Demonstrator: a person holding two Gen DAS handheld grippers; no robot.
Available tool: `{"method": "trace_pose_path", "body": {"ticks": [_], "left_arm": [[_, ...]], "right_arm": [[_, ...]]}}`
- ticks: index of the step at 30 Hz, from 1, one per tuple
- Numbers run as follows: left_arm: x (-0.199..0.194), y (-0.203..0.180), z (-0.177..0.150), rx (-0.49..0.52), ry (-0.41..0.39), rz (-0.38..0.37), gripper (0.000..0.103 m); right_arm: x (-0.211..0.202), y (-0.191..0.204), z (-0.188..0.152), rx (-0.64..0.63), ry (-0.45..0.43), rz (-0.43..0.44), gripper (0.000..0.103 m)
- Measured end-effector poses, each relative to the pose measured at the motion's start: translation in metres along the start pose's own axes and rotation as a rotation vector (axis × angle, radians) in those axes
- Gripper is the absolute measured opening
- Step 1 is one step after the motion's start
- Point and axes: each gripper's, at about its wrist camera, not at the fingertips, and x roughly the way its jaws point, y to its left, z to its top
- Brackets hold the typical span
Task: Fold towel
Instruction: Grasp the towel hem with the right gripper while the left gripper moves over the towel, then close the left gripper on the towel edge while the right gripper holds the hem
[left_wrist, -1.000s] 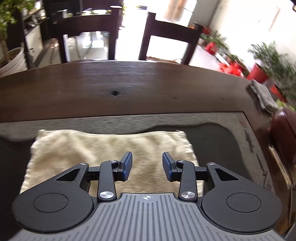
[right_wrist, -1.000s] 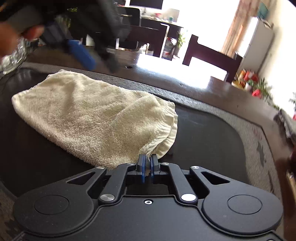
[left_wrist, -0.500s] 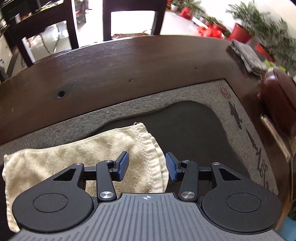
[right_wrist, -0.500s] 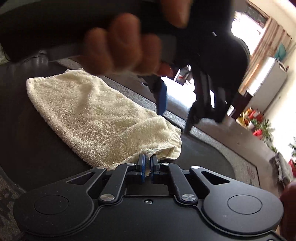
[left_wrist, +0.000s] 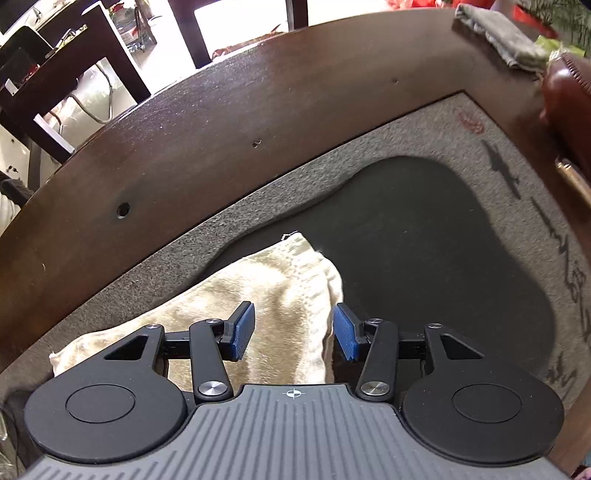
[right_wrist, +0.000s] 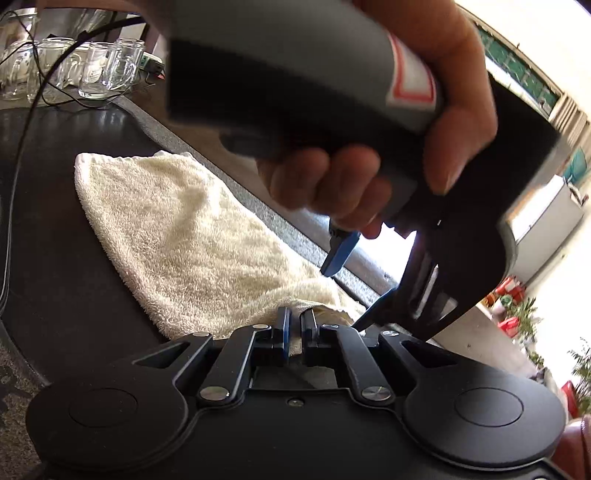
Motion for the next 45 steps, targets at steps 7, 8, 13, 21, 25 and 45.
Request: {"method": "trace_pose_path", "body": {"ticks": [7, 8, 13, 21, 25, 45], "left_arm": [[0.011, 0.004, 0.012, -0.02, 0.015, -0.026, 0.048], [0.012, 0.003, 0.013, -0.02, 0.018, -0.031, 0.048], [0.01, -0.002, 0.014, 0.0, 0.024, -0.045, 0.048], [0.009, -0.011, 0.015, 0.033, 0.027, -0.031, 0.049], [0.015, -0.009, 0.012, 0.026, 0.044, -0.023, 0.048], [0.011, 0.019, 0.002, -0.071, -0.016, -0.075, 0.009]], "right_arm": [[0.0, 0.006, 0.002, -0.016, -0.009, 0.002, 0.006], [0.0, 0.007, 0.002, -0.017, -0.01, 0.002, 0.006], [-0.002, 0.007, 0.004, -0.018, -0.017, 0.0, 0.007], [-0.002, 0.008, 0.006, -0.021, -0.022, 0.0, 0.007], [-0.001, 0.008, 0.006, -0.022, -0.022, -0.001, 0.007], [-0.001, -0.003, 0.005, 0.031, 0.001, 0.015, 0.006]]}}
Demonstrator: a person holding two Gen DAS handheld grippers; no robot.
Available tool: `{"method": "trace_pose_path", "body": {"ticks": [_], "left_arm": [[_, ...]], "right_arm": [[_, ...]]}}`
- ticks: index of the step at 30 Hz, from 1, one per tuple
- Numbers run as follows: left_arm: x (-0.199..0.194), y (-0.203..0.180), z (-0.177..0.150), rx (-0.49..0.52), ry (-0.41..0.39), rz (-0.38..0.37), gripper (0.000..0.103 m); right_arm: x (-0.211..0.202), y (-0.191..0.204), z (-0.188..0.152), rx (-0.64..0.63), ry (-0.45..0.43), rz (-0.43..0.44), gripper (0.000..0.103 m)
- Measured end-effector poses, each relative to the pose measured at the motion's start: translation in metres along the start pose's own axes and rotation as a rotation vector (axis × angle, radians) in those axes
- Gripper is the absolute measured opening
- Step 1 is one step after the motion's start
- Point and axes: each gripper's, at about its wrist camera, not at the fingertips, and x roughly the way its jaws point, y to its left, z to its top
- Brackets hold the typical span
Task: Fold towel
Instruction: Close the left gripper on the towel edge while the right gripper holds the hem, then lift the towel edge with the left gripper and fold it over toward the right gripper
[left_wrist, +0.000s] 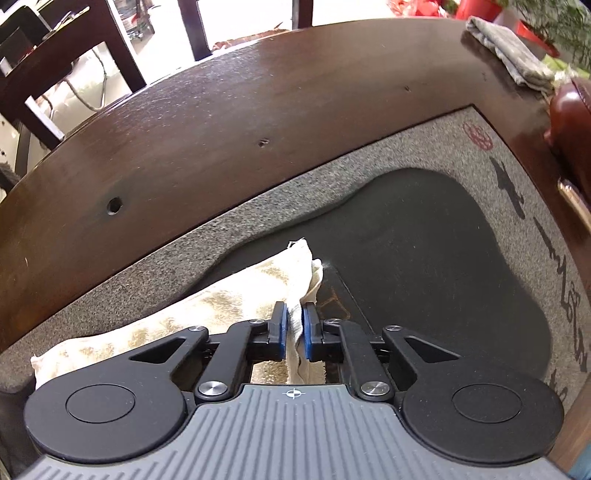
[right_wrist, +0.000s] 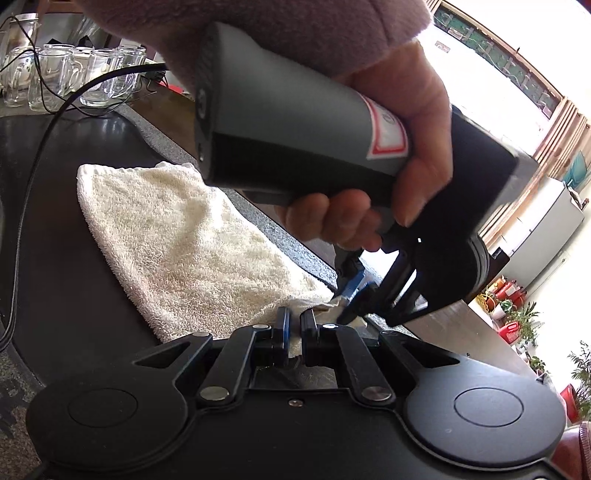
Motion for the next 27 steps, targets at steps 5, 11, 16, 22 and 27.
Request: {"method": "trace_pose_path", "body": {"ticks": [5, 11, 16, 22, 27], "left_arm": [[-0.006, 0.009, -0.002, -0.041, -0.026, -0.011, 0.008], [-0.017, 0.024, -0.008, -0.116, -0.075, -0.048, 0.007], [-0.029, 0.049, -0.019, -0.225, -0.128, -0.105, 0.007], [-0.041, 0.084, -0.042, -0.351, -0.187, -0.167, 0.007], [-0.05, 0.113, -0.061, -0.425, -0.229, -0.209, 0.007]], "right_arm": [[0.002, -0.004, 0.001, 0.024, 0.014, 0.012, 0.006], [0.001, -0.006, 0.003, 0.052, 0.024, 0.022, 0.006], [-0.002, -0.011, 0.008, 0.119, 0.034, 0.04, 0.006], [-0.004, -0.01, 0.016, 0.176, 0.036, 0.073, 0.006], [-0.006, -0.009, 0.029, 0.229, 0.03, 0.119, 0.006]]}}
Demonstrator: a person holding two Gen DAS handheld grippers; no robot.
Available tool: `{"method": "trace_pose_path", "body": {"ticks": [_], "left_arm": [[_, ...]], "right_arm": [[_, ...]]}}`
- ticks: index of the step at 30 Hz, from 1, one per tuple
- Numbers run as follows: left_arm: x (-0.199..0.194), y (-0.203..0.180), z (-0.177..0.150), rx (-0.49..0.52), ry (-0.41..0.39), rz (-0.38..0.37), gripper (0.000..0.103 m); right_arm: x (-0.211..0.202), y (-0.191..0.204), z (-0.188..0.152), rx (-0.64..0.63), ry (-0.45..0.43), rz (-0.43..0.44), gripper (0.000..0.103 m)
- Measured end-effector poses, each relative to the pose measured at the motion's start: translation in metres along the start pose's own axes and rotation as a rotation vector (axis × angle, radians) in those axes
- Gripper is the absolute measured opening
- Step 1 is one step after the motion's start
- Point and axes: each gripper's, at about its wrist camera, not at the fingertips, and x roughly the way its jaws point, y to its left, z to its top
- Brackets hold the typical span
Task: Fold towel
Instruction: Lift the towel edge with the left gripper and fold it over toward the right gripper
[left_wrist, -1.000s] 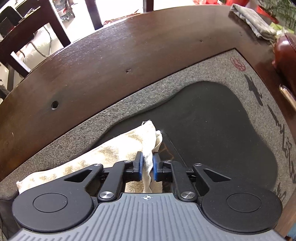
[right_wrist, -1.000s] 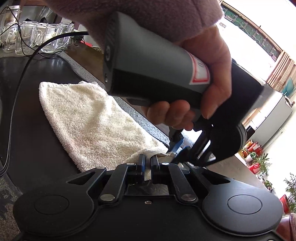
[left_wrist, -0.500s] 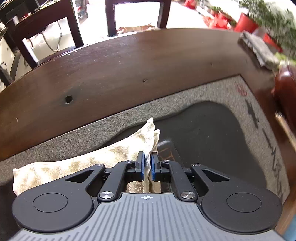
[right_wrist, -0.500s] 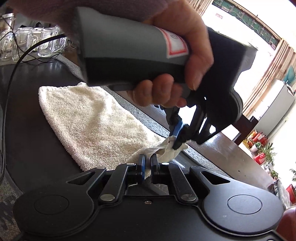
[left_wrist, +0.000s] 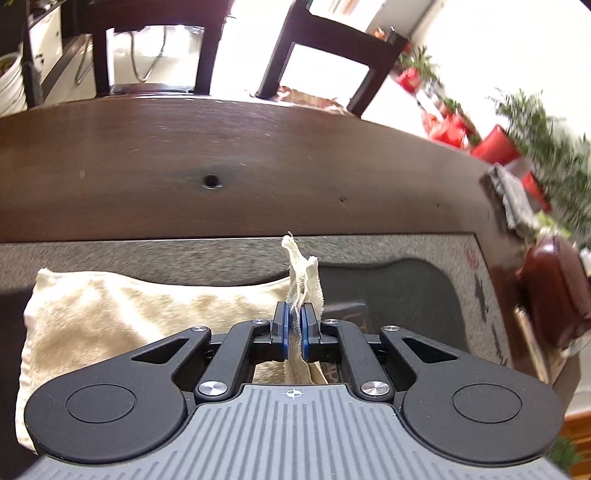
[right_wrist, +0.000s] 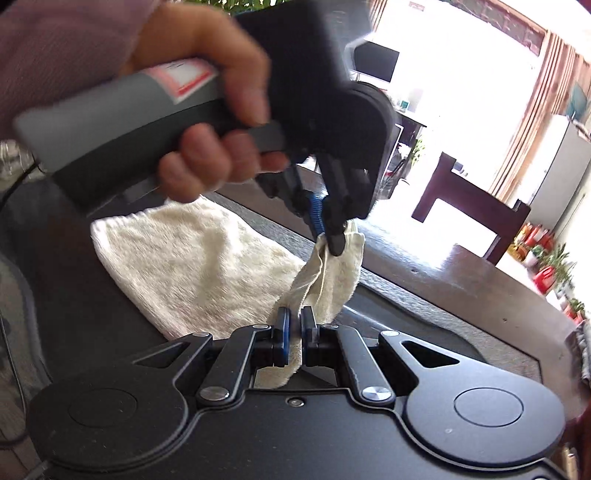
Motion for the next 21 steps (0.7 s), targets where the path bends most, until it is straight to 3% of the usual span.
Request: {"method": "trace_pose_path", "body": {"ticks": [12, 21], "left_arm": [[-0.04, 0.071, 0.004, -0.056, -0.076, -0.041, 0.007], [-0.057, 0.127, 0.005, -0.083, -0.083, -0.034, 0.007]], "right_arm": [[0.01, 0.033, 0.039, 0.033, -0.013, 0.09, 0.006], [0.029, 0.077, 0.066, 0.01, -0.017, 0.133, 0.006]]}}
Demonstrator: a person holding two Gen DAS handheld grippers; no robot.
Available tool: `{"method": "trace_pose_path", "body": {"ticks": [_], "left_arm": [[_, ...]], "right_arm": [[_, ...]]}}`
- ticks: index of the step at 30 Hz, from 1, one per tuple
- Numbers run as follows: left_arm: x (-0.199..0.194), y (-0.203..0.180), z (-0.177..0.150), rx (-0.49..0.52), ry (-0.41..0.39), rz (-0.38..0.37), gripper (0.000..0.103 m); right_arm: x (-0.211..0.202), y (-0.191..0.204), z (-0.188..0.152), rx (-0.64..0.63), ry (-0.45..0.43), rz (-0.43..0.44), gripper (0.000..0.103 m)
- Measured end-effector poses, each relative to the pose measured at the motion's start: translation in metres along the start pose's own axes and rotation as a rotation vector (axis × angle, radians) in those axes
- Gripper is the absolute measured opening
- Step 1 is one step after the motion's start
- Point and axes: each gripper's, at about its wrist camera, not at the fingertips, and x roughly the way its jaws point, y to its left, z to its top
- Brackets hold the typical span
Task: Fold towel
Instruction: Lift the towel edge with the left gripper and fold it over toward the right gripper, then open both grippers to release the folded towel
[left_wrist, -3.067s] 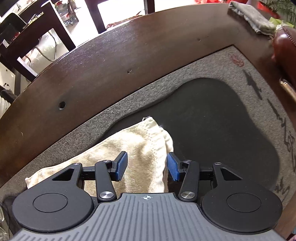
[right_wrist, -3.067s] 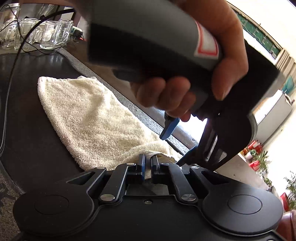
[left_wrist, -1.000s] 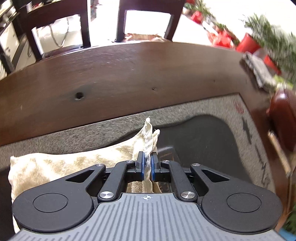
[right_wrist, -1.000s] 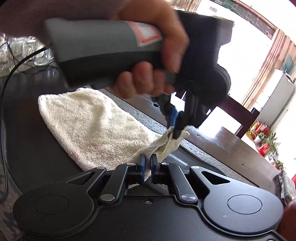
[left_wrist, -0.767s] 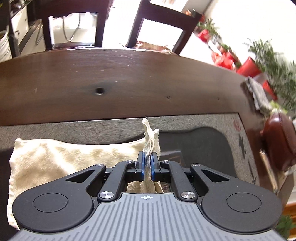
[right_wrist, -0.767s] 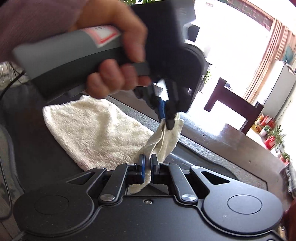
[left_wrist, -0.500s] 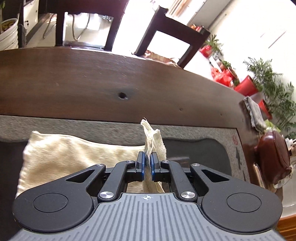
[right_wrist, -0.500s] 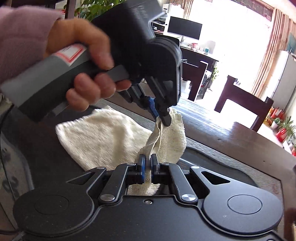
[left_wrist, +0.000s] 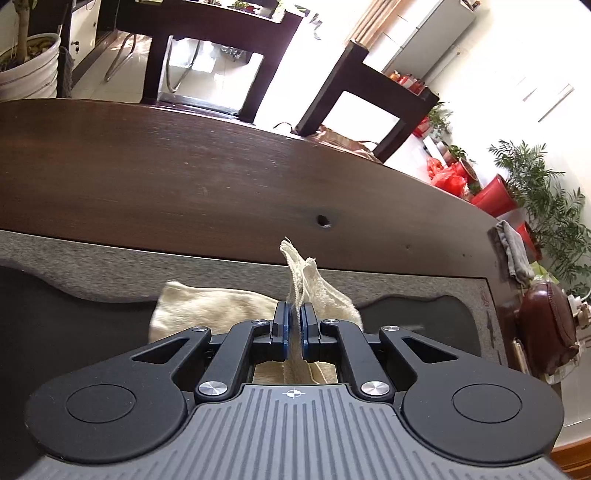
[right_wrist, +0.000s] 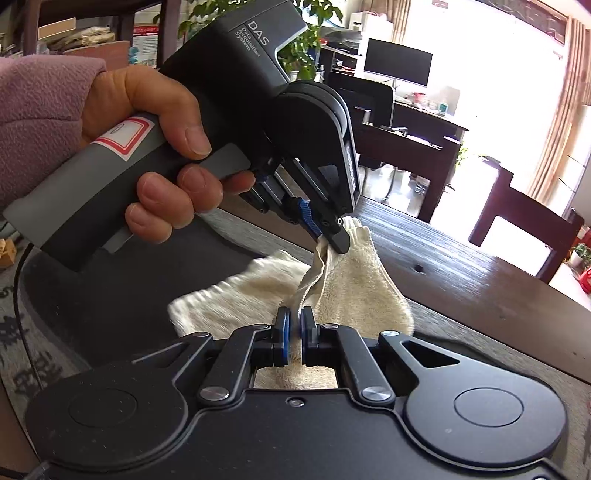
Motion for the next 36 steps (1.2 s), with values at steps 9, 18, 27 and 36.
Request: {"method": "trace_pose_path", "body": {"ticks": [9, 18, 27, 36], "left_arm": [[0.0, 0.045, 0.004, -0.028, 0.015, 0.013, 0.007], [0.006, 0.071, 0.004, -0.026, 0.02, 0.027, 0.007], [0.001, 0.083, 0.0, -0.046, 0.01, 0.061, 0.02], [-0.019, 0.085, -0.008, -0.074, -0.04, 0.098, 0.032]], "right_arm": [[0.03, 0.032, 0.017, 0.022, 0.023, 0.01, 0.006], [0.058, 0.055, 0.015, 0.035, 0.063, 0.038, 0.007], [0.07, 0.057, 0.015, 0.075, 0.068, 0.125, 0.027], [0.053, 0.049, 0.01, 0.063, 0.051, 0.152, 0.044]]}}
